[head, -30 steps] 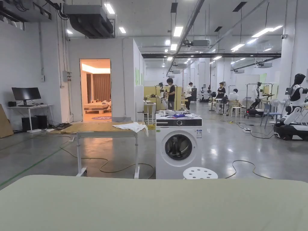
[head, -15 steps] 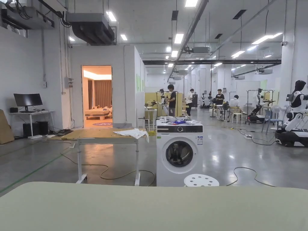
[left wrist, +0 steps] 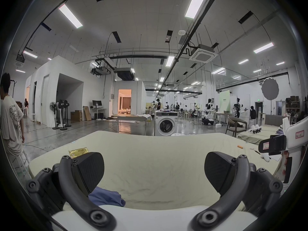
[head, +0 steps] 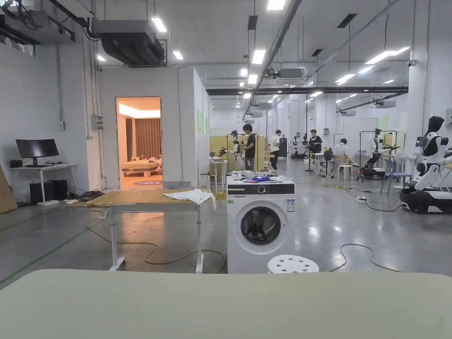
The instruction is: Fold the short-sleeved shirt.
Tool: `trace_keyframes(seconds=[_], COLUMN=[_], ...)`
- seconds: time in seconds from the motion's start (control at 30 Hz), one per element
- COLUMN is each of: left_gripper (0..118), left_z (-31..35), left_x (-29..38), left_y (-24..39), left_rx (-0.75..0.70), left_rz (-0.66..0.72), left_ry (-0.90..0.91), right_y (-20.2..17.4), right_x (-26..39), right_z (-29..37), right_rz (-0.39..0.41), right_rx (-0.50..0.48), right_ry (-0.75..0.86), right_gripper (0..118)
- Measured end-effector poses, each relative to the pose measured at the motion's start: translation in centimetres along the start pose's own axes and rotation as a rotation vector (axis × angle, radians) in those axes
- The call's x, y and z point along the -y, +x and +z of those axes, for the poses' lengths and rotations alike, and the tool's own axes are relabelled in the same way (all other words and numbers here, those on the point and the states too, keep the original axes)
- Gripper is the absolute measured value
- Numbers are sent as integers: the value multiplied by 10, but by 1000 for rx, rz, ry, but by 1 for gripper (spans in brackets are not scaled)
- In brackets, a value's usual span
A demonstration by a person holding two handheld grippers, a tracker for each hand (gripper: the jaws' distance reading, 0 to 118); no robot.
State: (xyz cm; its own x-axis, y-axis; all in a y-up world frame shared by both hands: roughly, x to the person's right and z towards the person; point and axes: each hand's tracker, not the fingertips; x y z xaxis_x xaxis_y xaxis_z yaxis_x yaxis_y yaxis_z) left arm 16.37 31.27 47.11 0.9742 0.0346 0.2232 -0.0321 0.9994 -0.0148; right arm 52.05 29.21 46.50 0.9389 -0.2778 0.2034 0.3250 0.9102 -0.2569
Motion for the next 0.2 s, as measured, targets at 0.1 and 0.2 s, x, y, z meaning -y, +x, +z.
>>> trace_keyframes(seconds=[0.1,0.2], left_gripper=[118,118], left_z=[0,-2], left_x=[-1,0], left_y=[1,5], left_rx=[2,-19], left_rz=[0,1], left_ry=[-7,-5], right_y=[-2,2], right_x=[4,5], right_z=[-2,-4], right_rz=[11,17], right_rx=[47,-3], right_ry=[22,8], right_gripper=[118,118])
